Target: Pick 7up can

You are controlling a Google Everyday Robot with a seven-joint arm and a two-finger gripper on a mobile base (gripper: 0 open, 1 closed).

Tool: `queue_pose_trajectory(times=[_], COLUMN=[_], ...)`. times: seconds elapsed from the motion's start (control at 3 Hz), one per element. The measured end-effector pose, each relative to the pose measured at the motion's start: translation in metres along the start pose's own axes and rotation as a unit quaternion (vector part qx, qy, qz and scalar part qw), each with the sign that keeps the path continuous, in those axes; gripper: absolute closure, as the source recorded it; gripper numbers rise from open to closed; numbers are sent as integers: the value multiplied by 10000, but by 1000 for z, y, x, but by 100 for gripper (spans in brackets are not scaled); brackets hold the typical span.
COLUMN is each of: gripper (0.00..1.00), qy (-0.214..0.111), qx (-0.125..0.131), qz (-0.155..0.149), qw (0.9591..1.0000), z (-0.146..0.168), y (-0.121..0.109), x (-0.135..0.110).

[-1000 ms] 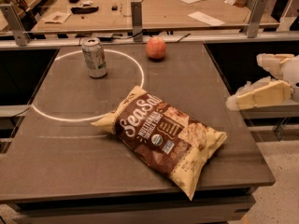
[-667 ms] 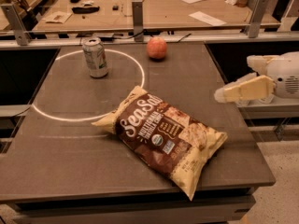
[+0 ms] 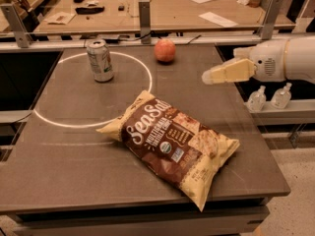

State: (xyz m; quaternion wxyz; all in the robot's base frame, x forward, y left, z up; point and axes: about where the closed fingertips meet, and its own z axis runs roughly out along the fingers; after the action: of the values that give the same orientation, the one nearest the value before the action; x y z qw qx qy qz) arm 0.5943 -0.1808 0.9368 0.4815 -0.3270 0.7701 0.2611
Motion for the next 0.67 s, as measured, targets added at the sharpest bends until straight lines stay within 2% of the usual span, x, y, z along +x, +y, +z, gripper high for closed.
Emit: queue_pose_trajectory(times=[0.33, 0.67], gripper=[0, 0], qy=[-116, -116], qx=[-320, -320], qz=[-142, -142], qw=[9993, 9993], z=[40, 40], y=[0, 0], x=[-31, -31])
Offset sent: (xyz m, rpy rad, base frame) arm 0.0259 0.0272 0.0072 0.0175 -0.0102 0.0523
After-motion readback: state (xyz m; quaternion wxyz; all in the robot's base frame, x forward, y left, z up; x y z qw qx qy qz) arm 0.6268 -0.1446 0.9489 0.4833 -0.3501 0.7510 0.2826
